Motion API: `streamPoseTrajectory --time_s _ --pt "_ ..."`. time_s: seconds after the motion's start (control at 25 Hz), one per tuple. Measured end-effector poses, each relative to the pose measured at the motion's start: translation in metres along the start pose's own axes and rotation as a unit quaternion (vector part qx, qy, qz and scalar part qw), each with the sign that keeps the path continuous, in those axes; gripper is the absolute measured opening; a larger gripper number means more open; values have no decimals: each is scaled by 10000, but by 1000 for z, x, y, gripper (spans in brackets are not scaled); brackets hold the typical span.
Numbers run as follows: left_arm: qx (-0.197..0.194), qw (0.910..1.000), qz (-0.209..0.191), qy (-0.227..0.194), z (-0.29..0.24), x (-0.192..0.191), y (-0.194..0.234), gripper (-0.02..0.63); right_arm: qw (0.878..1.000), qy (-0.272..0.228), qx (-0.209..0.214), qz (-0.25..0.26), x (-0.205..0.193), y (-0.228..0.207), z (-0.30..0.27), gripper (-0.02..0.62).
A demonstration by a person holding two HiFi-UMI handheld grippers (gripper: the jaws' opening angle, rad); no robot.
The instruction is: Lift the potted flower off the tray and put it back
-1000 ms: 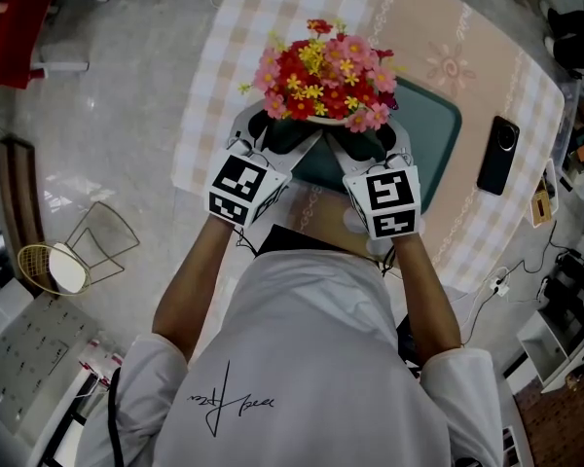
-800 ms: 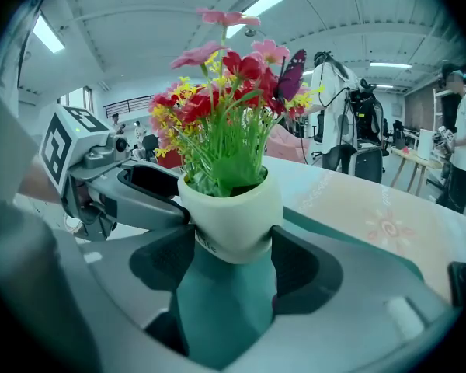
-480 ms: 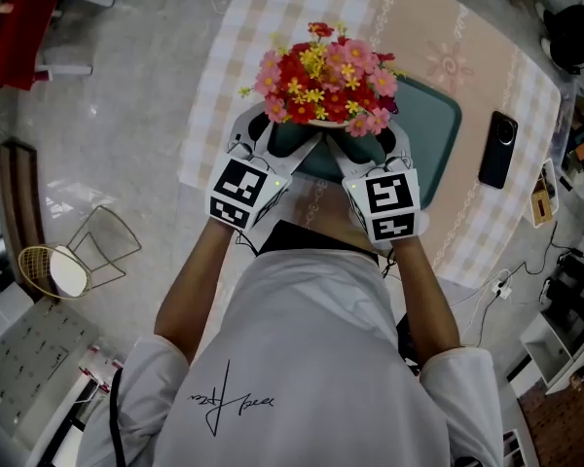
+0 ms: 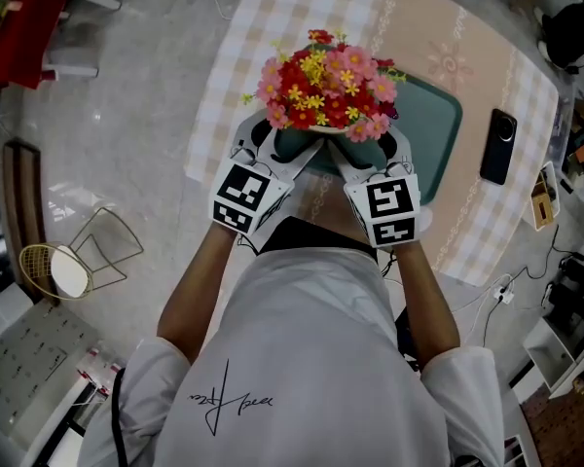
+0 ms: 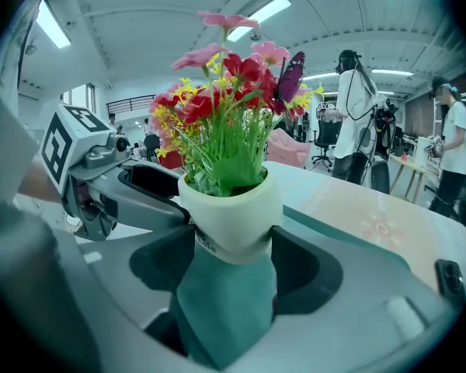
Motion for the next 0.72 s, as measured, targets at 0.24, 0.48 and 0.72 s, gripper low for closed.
streamPoseTrajectory --time_s 0.24,0.48,0.72 --pt "-75 10000 25 -57 10 -3 -6 296 10000 -4 -45 -21 -3 9 11 313" --pt "-59 10000 -1 -74 20 -5 -11 296 9999 -78 -90 -8 -2 19 19 314" --pt "-105 9998 -136 -90 28 -5 -20 296 9997 -75 -211 -14 -7 26 30 313"
Point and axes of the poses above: the fingertips, and each gripper's own axes: z backward along the fingers, y to its left, x out of its top, the point moved 9 cm from there along z, backward along the fingers, and after that the axes turned 7 degrees about y, right-handed, at the moved point
